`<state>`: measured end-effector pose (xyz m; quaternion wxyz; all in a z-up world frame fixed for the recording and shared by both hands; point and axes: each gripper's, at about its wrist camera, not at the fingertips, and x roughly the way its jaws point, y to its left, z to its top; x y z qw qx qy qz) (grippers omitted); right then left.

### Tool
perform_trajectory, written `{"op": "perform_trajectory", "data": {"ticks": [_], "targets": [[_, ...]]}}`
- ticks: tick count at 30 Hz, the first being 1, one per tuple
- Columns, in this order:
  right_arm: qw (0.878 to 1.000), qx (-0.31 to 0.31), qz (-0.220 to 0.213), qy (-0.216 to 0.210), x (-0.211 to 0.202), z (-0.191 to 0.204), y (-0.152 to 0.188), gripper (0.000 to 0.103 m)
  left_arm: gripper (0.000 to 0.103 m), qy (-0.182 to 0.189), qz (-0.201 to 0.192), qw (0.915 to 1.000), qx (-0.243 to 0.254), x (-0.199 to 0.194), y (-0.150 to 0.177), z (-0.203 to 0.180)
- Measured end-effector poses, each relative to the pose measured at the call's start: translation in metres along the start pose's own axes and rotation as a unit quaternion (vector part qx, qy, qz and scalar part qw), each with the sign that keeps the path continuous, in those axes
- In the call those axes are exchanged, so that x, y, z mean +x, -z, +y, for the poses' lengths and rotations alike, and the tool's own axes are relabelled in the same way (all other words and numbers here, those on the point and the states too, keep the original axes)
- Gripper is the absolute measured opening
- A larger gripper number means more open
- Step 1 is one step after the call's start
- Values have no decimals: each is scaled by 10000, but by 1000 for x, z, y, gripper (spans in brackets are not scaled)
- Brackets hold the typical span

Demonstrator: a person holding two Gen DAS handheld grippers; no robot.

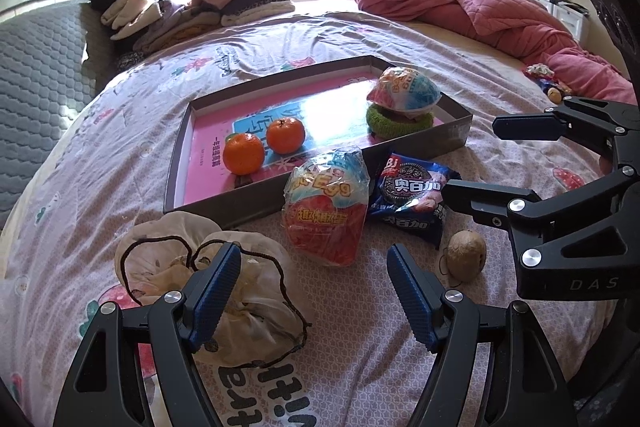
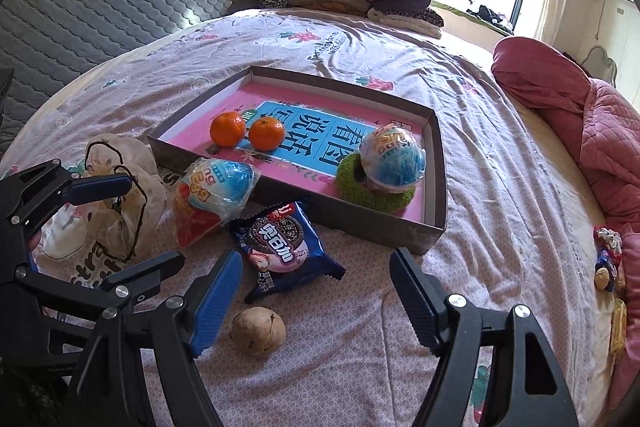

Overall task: Organize objects
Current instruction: 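Approach the King Egg bag with left gripper while right approaches the biscuit pack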

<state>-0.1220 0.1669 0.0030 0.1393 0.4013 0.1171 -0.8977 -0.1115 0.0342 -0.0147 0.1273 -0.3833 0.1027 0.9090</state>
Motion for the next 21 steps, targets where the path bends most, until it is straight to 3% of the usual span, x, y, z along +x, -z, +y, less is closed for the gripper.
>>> {"op": "perform_trajectory", "data": {"ticks": [21], "targets": [[9999, 78, -64, -17, -9, -6, 2, 76, 77, -145, 40, 9999, 56, 10, -8, -5]]}}
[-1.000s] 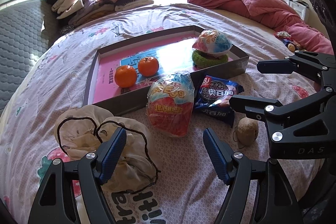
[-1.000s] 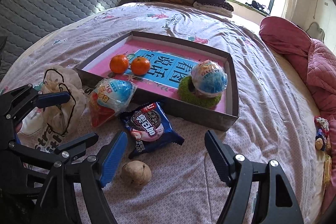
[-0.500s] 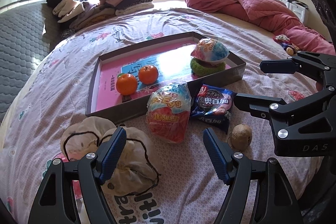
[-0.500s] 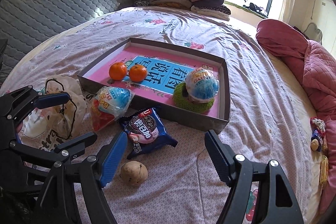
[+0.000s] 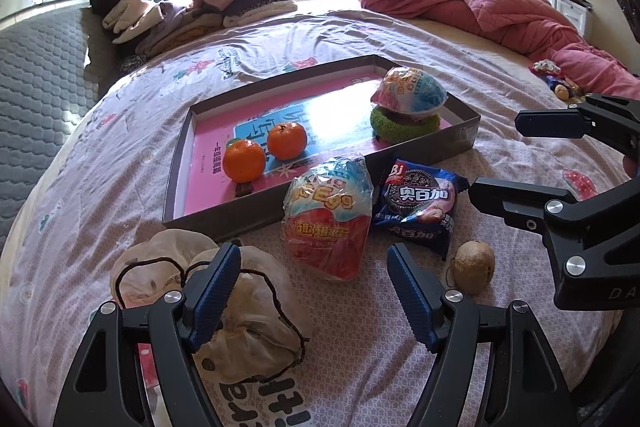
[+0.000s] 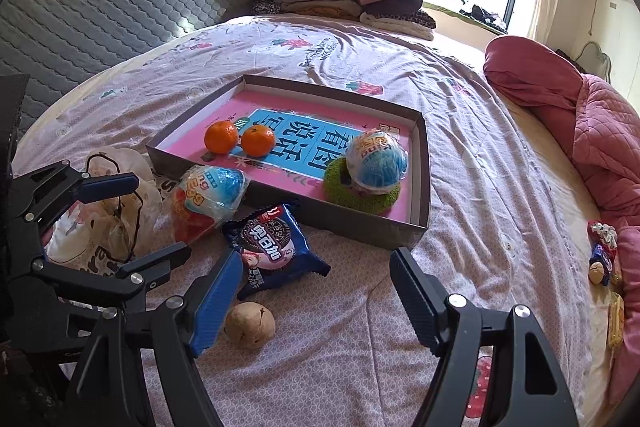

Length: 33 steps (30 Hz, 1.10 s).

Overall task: Organize objects
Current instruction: 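Approach the King Egg bag with left gripper while right approaches the biscuit pack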

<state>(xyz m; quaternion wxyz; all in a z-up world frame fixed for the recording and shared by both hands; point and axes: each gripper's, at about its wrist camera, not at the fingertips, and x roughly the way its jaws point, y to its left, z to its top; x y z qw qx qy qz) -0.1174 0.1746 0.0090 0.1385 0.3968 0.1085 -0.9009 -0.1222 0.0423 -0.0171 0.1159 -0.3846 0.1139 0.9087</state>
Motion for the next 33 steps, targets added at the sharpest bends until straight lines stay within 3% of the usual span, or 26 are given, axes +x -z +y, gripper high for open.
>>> {"op": "perform_trajectory", "data": {"ticks": [33], "targets": [[9962, -518, 541, -438, 54, 10, -5, 77, 77, -156, 237, 9994, 184, 51, -10, 9]]}}
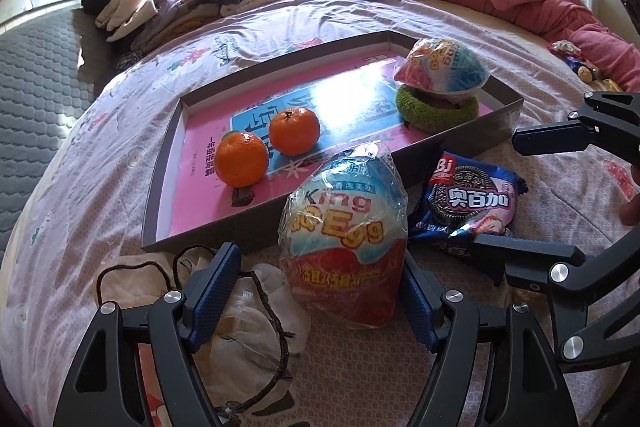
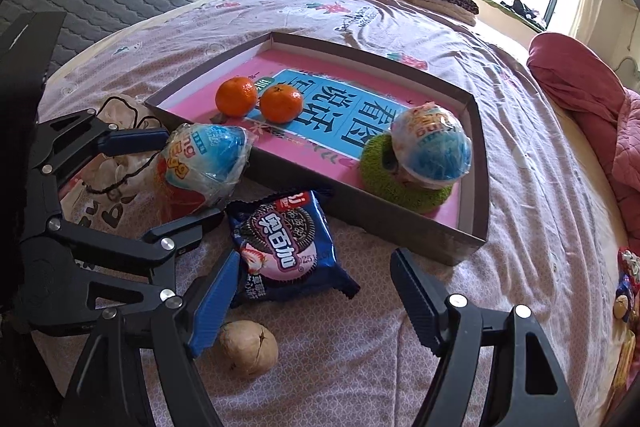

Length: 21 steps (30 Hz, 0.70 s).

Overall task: Organize objects
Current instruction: 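Approach the King Egg bag with left gripper while right approaches the biscuit pack, then close left gripper on the King Egg bag while right closes on the biscuit pack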

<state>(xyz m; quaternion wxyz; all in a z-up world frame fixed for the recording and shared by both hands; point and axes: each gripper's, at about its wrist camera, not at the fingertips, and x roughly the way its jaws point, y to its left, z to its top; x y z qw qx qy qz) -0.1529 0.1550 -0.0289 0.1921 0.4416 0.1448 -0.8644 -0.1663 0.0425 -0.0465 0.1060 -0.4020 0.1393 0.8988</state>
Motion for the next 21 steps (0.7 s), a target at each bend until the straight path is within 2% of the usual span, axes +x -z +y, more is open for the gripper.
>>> {"op": "perform_trajectory", "data": {"ticks": [10, 14, 16, 18, 20, 21], "targets": [[9991, 95, 308, -289, 19, -7, -10, 79, 76, 0, 36, 10000, 51, 12, -5, 6], [9968, 335, 521, -497, 31, -13, -10, 79, 74, 44, -22, 10000, -28, 12, -3, 9], [9970, 389, 476, -466, 33, -14, -8, 79, 74, 47, -34, 10000, -48, 12, -2, 10], [9973, 417, 409, -444, 32, -14, -7, 77, 62, 192, -49, 9998, -90, 11, -2, 11], [9977, 398, 353, -421, 30, -12, -6, 70, 53, 358, -48, 9992, -157, 10, -3, 11], [9979, 383, 314, -425, 29, -11, -6, 63, 53, 369, -40, 9992, -145, 9, -3, 10]]}}
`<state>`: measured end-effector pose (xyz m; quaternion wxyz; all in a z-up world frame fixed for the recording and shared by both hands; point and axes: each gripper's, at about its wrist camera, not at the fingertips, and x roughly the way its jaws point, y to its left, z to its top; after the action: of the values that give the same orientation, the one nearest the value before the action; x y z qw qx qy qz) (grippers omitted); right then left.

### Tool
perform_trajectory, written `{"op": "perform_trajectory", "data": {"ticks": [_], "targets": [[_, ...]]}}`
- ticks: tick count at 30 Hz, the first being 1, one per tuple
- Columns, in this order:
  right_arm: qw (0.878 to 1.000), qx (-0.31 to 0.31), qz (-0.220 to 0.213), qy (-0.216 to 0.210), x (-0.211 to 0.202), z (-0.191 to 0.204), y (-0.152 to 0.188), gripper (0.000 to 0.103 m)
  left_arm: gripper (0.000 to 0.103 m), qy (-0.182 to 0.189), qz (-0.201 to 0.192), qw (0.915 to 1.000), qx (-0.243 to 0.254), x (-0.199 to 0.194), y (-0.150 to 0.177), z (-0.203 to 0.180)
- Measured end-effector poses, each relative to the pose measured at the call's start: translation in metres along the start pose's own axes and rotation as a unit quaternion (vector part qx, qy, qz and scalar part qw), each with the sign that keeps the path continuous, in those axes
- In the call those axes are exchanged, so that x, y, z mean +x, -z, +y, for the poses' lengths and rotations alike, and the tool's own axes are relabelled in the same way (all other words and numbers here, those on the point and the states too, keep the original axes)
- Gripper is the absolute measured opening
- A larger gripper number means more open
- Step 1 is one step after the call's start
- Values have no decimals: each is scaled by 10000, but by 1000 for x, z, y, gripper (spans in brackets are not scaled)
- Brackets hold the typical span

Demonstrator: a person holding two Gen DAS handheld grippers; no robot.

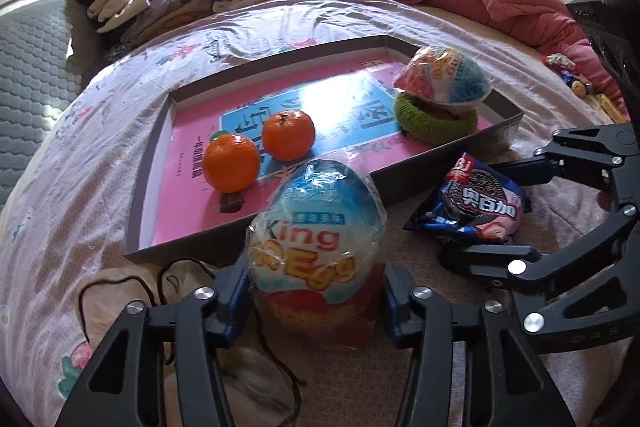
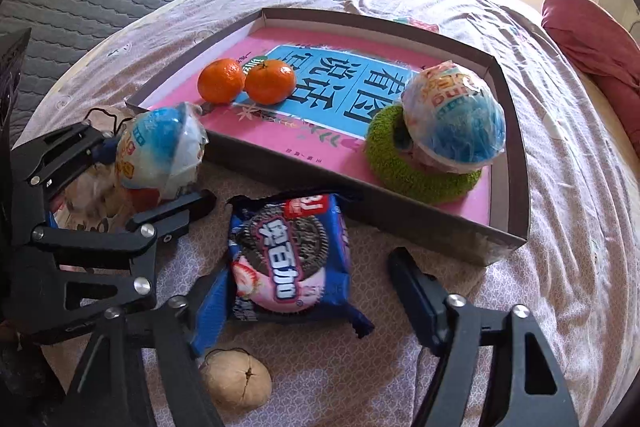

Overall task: Organize objects
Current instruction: 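Close left gripper on the King Egg bag while right closes on the biscuit pack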

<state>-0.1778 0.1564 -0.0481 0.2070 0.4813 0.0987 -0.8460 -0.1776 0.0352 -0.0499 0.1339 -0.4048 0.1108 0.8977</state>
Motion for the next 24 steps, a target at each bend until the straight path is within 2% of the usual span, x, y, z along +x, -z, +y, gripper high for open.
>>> {"op": "perform_trajectory", "data": {"ticks": [2, 10, 24], "targets": [[10000, 17, -73, -1, -3, 2, 1, 52, 53, -51, -5, 10000, 57, 0, 0, -3], [9998, 54, -173, 106, -10, 3, 1, 52, 53, 113, -94, 9998, -117, -10, -2, 0], [9986, 250, -457, 53, -34, 0, 1, 52, 53, 204, -325, 9986, -354, -41, -5, 12]]}}
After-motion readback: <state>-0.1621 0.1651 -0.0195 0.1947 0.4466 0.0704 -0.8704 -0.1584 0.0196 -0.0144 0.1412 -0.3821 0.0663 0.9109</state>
